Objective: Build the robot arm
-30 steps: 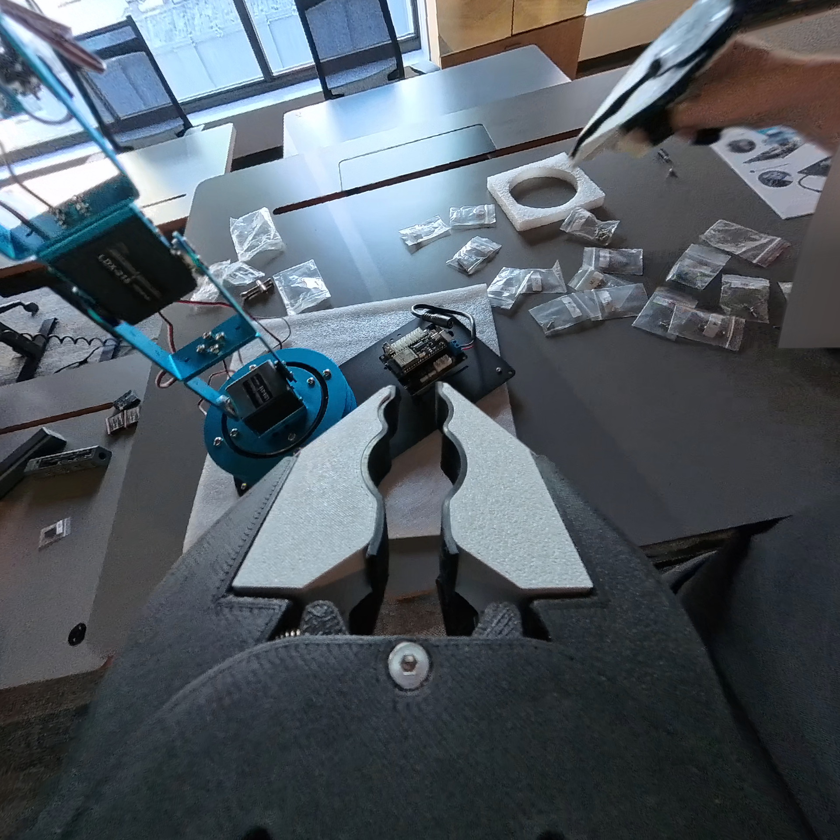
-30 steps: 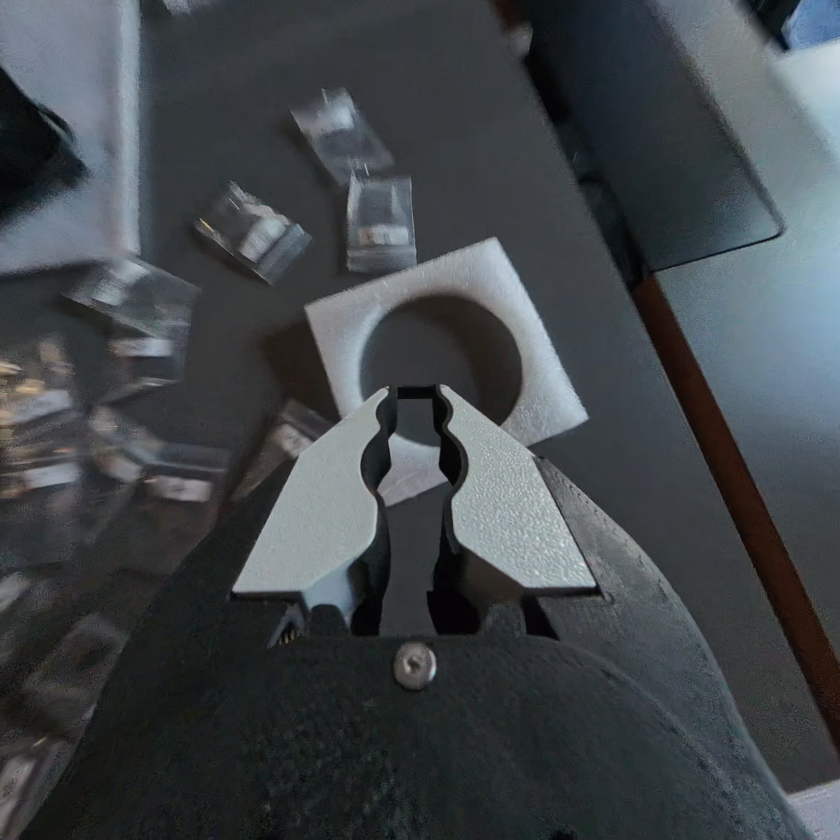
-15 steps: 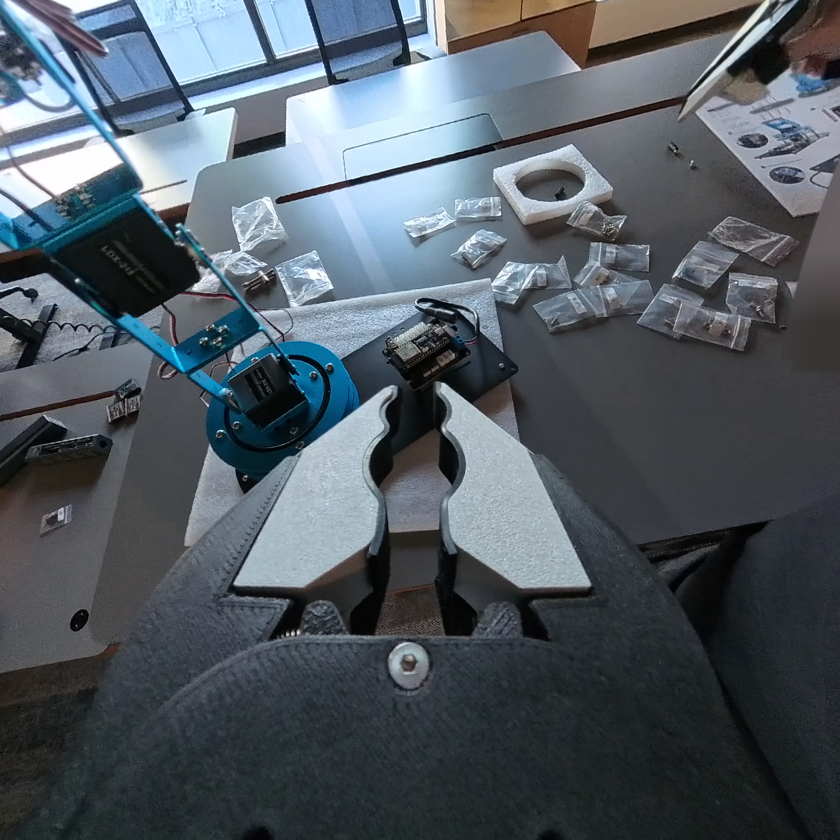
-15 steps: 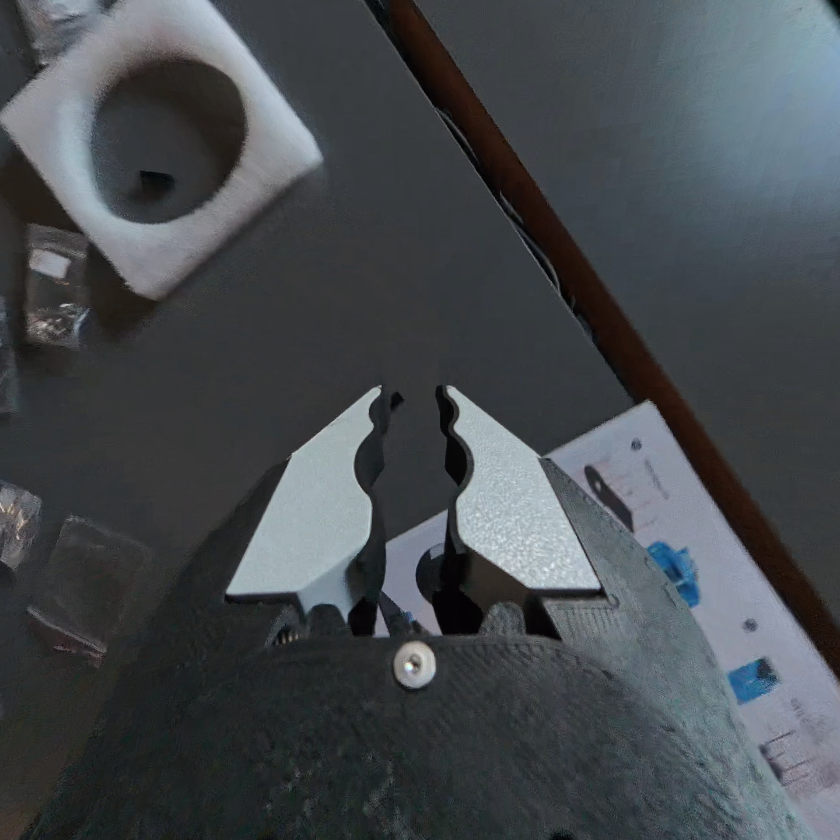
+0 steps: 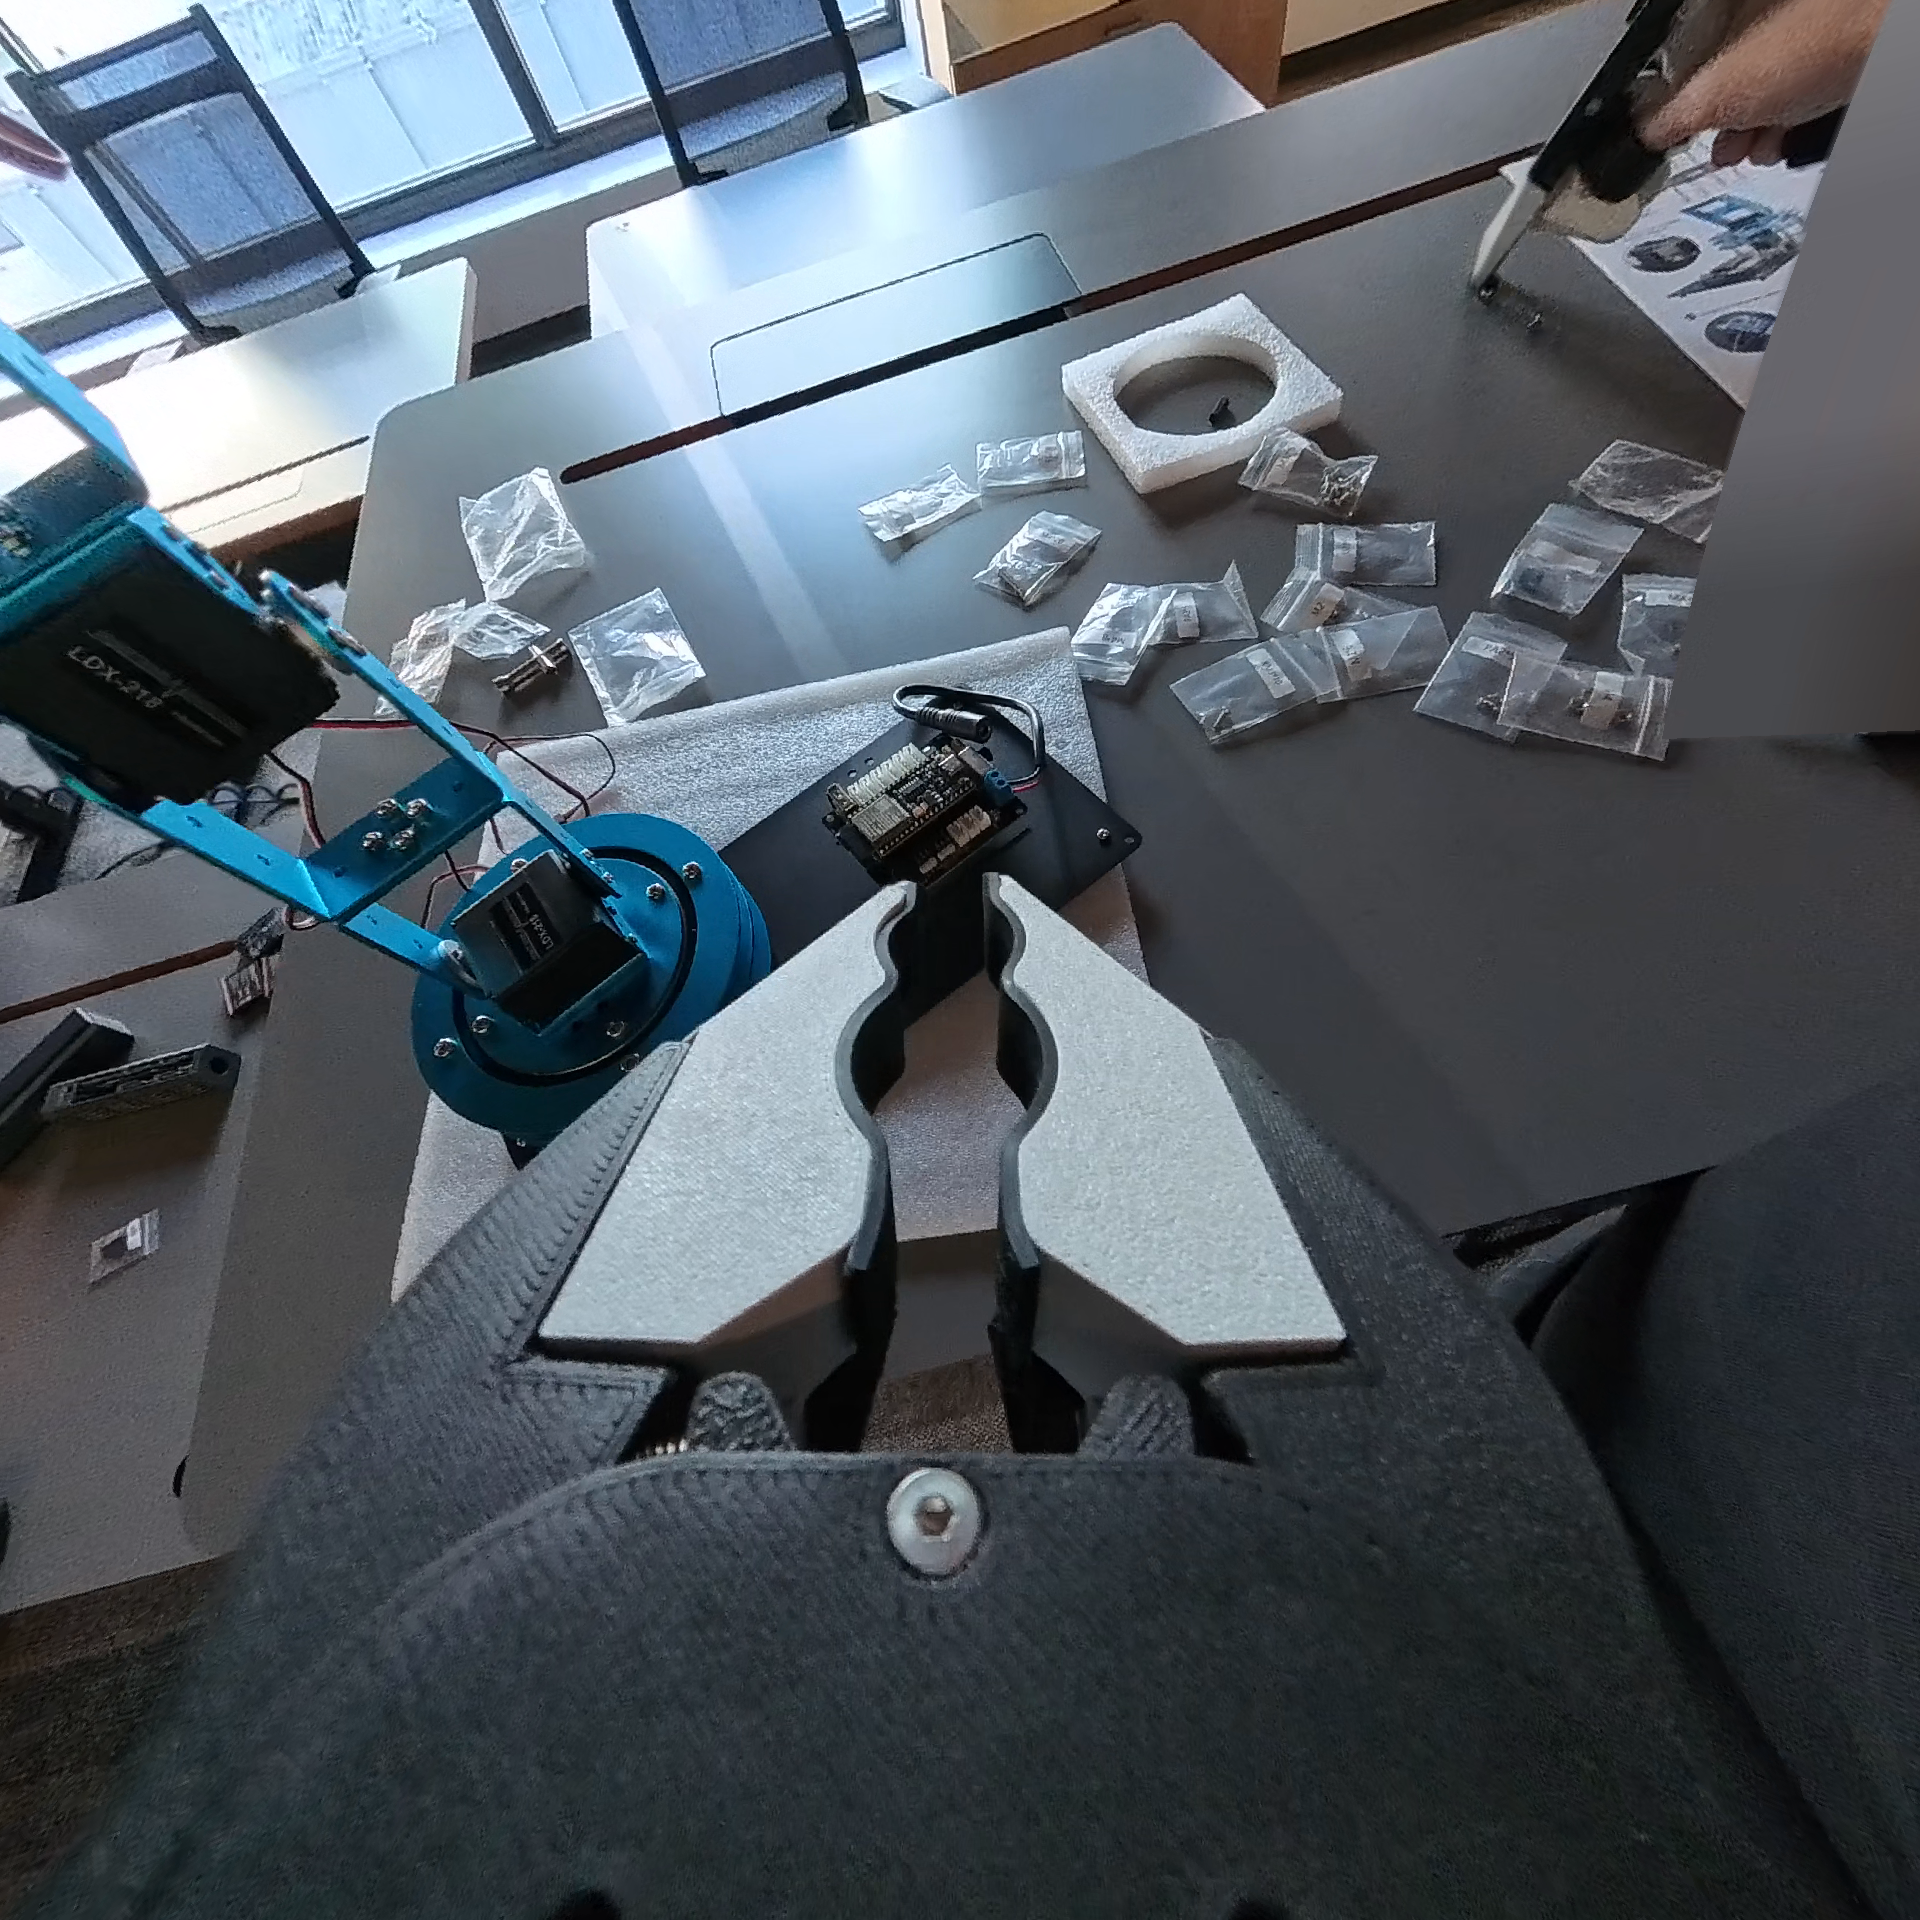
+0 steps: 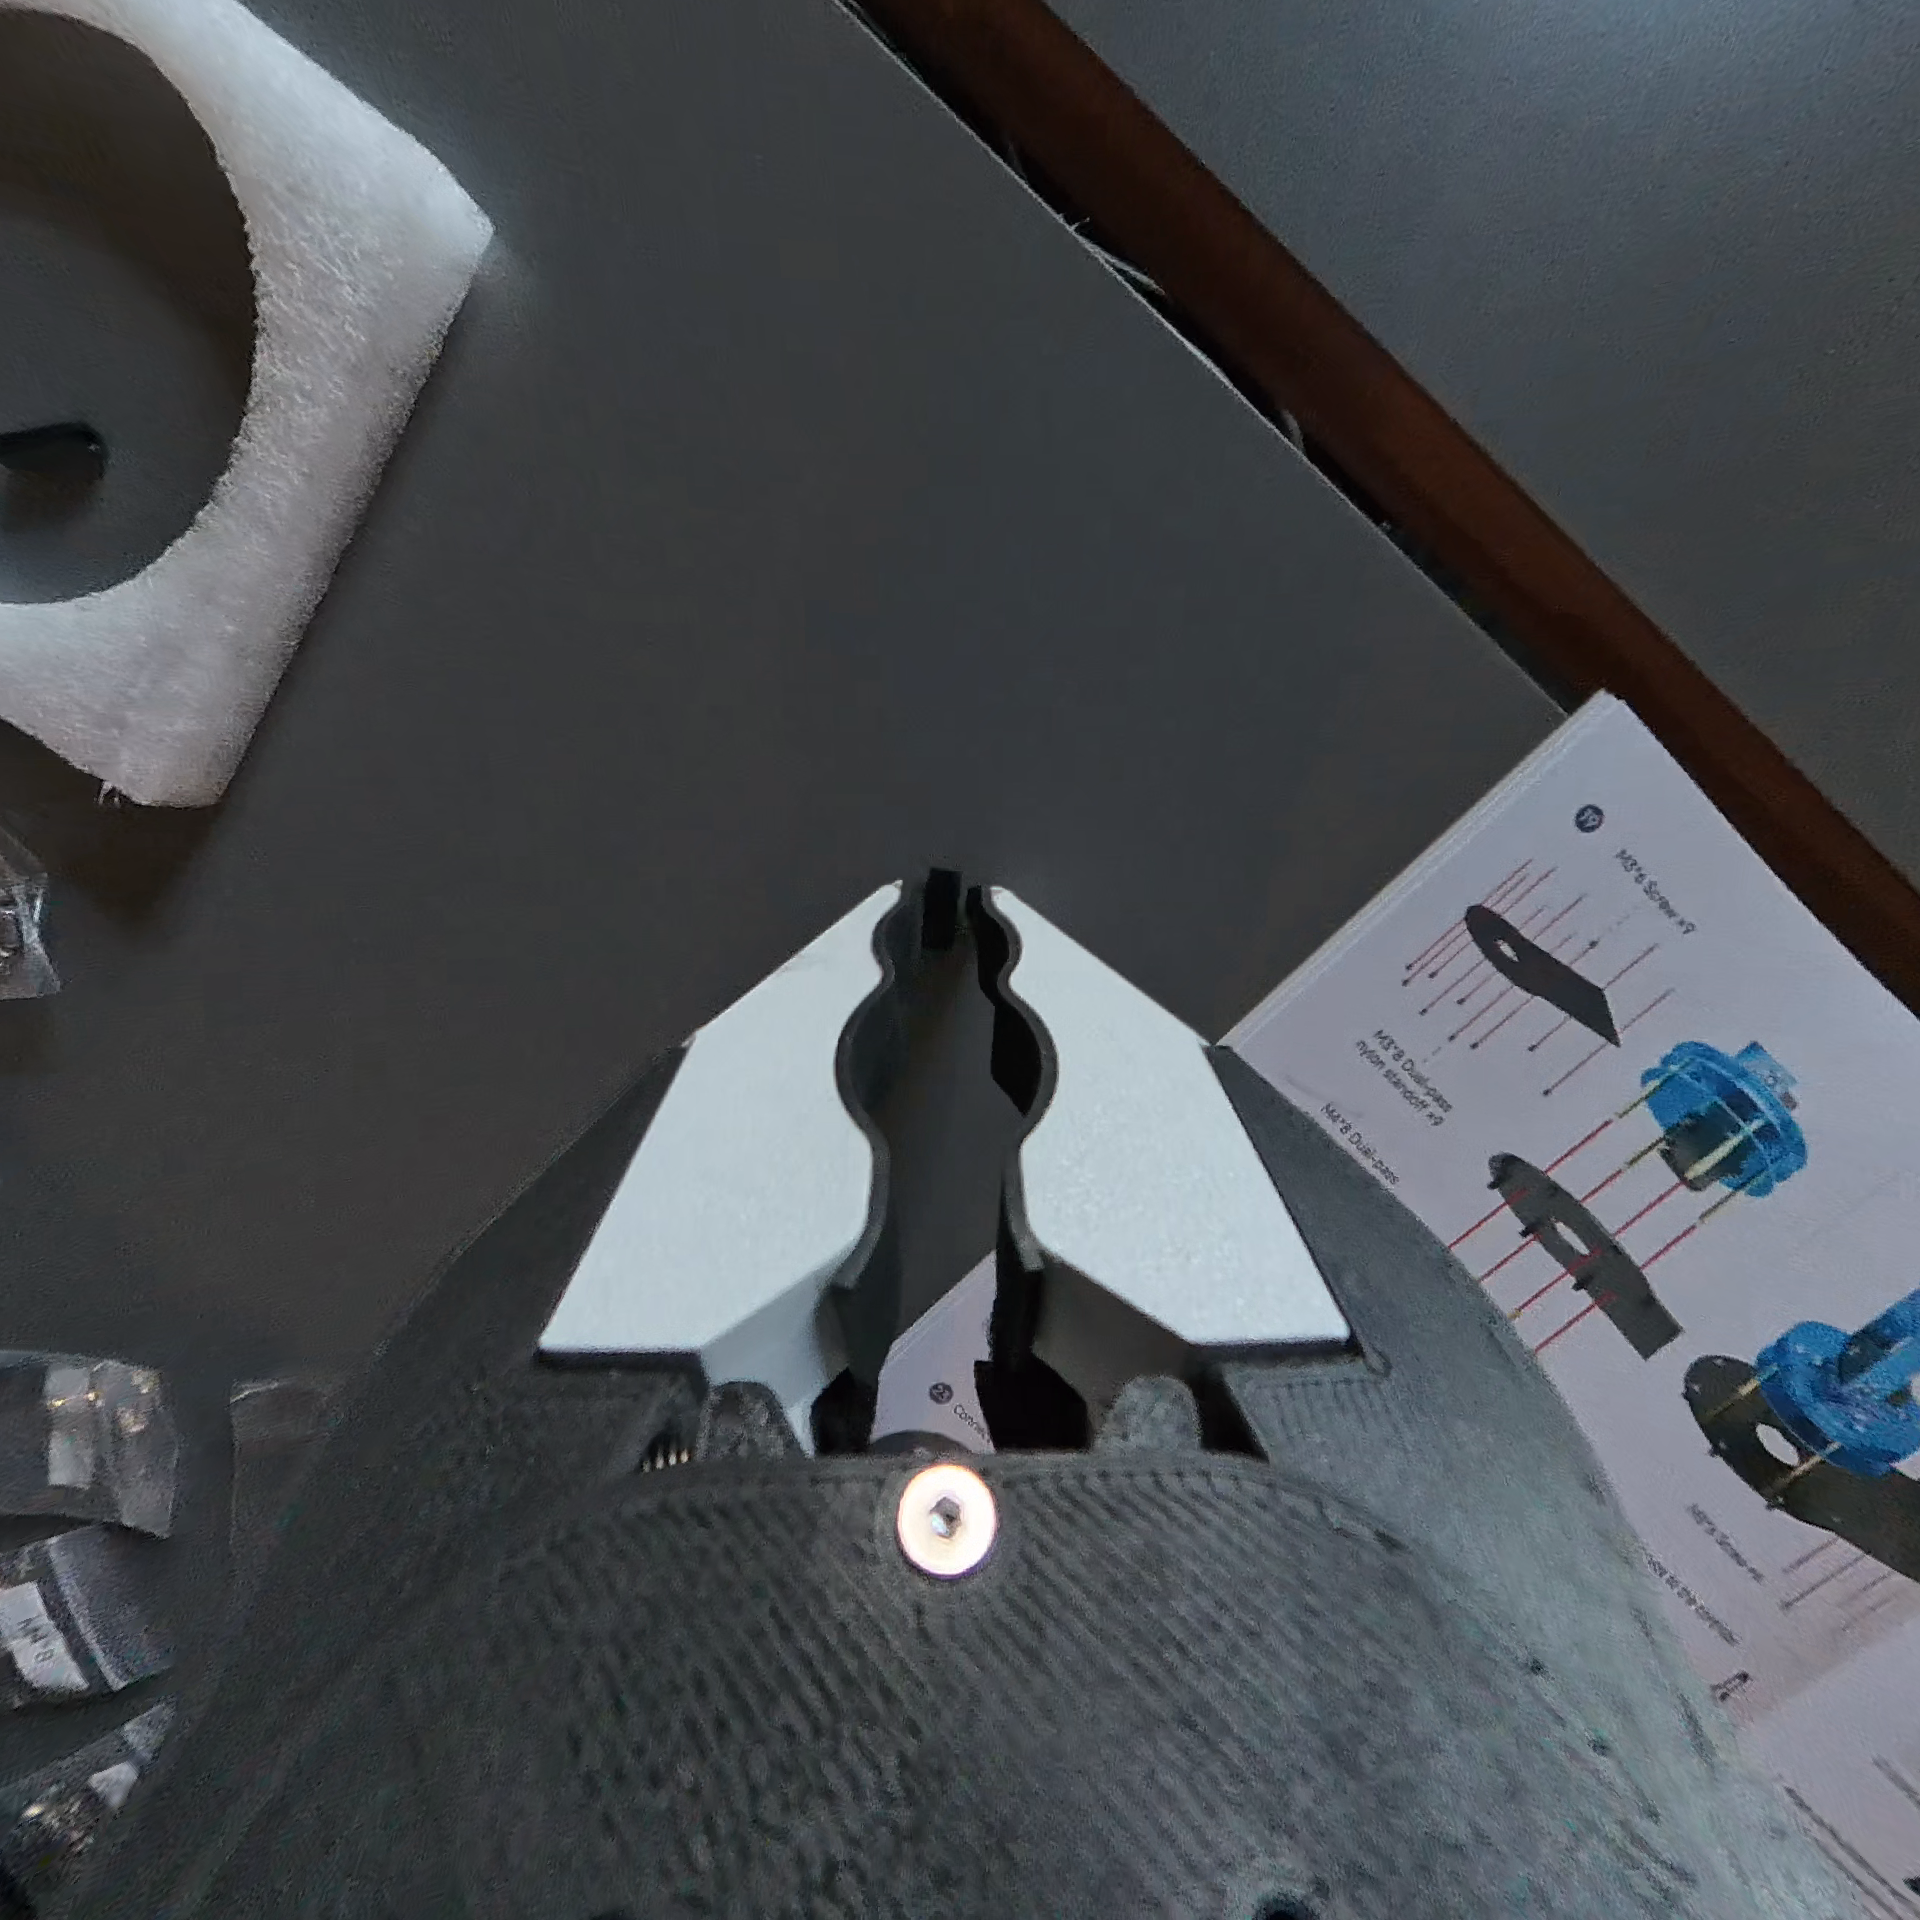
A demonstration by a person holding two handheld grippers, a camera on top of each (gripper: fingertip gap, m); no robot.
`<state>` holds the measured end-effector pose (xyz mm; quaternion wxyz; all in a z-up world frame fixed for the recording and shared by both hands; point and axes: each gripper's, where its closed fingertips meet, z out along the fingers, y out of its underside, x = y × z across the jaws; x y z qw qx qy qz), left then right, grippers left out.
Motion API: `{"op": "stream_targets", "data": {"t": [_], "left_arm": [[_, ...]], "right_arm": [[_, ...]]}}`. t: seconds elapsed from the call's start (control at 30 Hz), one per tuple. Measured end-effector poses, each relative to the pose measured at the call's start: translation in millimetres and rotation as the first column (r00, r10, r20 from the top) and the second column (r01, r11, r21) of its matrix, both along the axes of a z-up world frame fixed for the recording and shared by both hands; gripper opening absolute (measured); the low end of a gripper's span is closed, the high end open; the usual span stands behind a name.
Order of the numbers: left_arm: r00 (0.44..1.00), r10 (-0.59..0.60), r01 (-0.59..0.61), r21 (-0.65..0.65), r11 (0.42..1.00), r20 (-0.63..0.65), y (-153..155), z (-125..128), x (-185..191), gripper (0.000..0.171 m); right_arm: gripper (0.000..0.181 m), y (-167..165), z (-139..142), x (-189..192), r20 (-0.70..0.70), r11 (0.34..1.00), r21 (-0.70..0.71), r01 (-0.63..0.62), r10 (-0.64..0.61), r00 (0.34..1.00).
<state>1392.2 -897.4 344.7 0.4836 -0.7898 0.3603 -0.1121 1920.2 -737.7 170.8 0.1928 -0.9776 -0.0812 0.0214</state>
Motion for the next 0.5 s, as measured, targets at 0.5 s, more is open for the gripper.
{"op": "stream_targets", "data": {"t": [0.5], "left_arm": [[0.999, 0.005, -0.005, -0.002, 1.000, 0.035, 0, -5, -7, 0.008]], "right_arm": [[0.006, 73, 13, -162, -0.067, 0.899, 0.081, -0.431, 0.437, 0.897]]}}
